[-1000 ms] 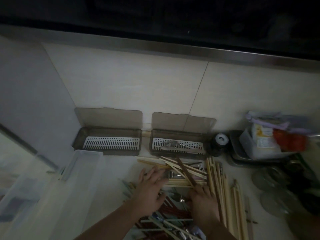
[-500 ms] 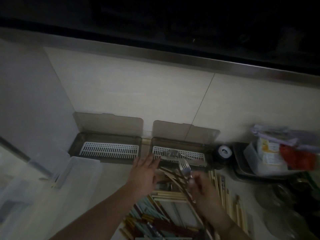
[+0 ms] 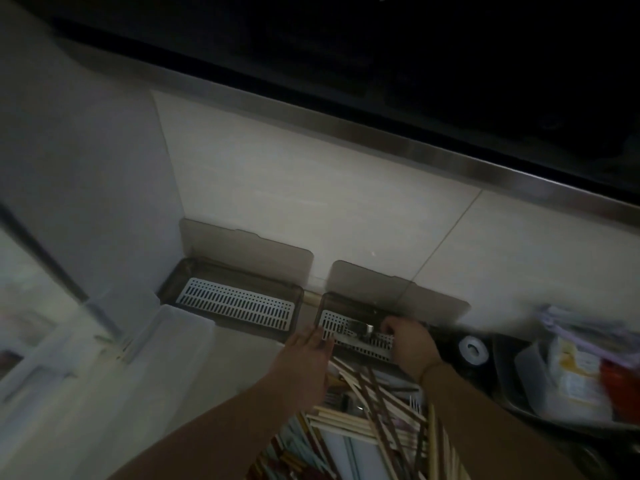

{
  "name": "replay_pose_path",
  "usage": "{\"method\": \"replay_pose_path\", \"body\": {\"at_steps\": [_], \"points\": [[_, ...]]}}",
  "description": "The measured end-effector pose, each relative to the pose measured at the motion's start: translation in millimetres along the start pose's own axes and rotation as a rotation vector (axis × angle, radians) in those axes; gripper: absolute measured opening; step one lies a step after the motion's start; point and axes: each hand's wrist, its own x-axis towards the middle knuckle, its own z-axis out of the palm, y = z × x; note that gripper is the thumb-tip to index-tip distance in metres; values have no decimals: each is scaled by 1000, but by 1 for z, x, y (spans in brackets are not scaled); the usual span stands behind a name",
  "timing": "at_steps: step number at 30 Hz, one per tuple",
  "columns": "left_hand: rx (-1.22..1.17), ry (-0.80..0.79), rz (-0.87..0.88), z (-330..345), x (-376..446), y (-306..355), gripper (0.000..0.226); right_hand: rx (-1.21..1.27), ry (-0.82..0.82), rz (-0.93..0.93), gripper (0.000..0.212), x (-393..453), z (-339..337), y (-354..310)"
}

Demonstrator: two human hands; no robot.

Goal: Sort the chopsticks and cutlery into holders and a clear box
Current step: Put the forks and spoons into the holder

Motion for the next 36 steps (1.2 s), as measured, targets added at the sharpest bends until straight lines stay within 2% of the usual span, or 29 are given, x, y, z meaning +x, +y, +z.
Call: {"method": "replay_pose_path", "body": {"at_steps": [4, 8, 11, 14, 19, 22, 25, 28, 32, 36], "points": [[-6, -14, -20, 3, 4, 2, 77, -18, -10, -89, 40, 2, 10, 6], [-12, -16, -22, 1, 4, 3, 78, 37, -10, -103, 28, -5, 7, 16], [-27, -23, -13, -1, 2, 3, 79, 37, -130, -56, 27, -11, 5, 20], [-33, -24, -10, -3, 1, 3, 79, 50, -142, 3, 25, -11, 6, 20], [-7, -58, -4, -2, 1, 2, 84, 56, -250, 36, 19, -10, 9, 26], [-9, -53, -3, -2, 1, 1, 84, 116, -256, 48, 9, -11, 10, 42], [-13, -49, -6, 0, 2, 0, 82, 206, -251, 55, 12, -14, 10, 44], [-13, -37, -4, 0, 2, 1, 80, 194, -271, 40, 18, -13, 16, 35], [5, -37, 1, 0, 1, 1, 81, 228, -212, 76, 17, -7, 22, 27], [-13, -30, -4, 1, 2, 1, 81, 299, -13, -6, 16, -15, 17, 21]]}}
